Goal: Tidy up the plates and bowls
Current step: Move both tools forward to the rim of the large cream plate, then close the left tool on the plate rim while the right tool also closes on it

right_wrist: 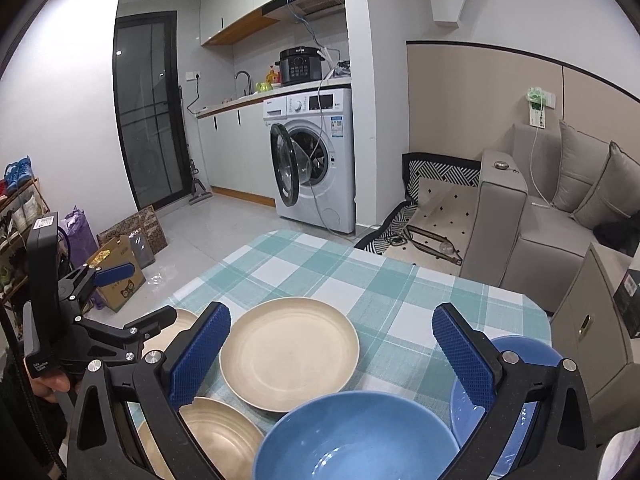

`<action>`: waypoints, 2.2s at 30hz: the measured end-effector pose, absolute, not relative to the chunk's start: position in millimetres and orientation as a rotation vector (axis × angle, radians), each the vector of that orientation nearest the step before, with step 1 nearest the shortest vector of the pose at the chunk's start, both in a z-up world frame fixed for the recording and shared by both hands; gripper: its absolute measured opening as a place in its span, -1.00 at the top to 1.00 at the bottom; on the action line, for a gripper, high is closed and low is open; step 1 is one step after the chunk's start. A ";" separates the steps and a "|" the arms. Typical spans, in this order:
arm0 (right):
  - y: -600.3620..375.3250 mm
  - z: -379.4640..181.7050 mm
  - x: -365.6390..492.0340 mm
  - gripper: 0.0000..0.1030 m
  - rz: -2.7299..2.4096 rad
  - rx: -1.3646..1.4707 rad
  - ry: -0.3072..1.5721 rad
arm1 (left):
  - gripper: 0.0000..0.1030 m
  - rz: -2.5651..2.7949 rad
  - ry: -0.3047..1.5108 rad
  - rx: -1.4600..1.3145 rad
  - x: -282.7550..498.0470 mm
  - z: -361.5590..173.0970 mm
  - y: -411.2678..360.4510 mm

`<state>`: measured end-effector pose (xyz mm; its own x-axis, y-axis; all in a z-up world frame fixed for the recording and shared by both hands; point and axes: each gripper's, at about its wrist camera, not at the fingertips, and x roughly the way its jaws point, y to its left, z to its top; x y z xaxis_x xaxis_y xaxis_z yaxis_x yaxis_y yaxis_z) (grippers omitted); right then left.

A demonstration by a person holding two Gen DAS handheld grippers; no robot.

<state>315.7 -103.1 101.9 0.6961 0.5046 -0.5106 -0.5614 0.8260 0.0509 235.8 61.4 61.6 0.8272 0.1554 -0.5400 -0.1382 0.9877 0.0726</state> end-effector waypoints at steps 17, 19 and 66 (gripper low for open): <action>-60.7 67.2 371.7 -1.00 0.602 -0.215 0.723 | -1.00 0.173 0.712 0.035 282.7 34.7 76.8; -58.0 62.2 379.4 -1.00 0.596 -0.215 0.746 | -1.00 0.171 0.731 0.038 286.4 30.4 77.1; -7.8 -72.0 464.6 0.04 0.594 -0.355 1.269 | 0.04 -0.012 1.100 -0.016 344.4 -52.5 82.5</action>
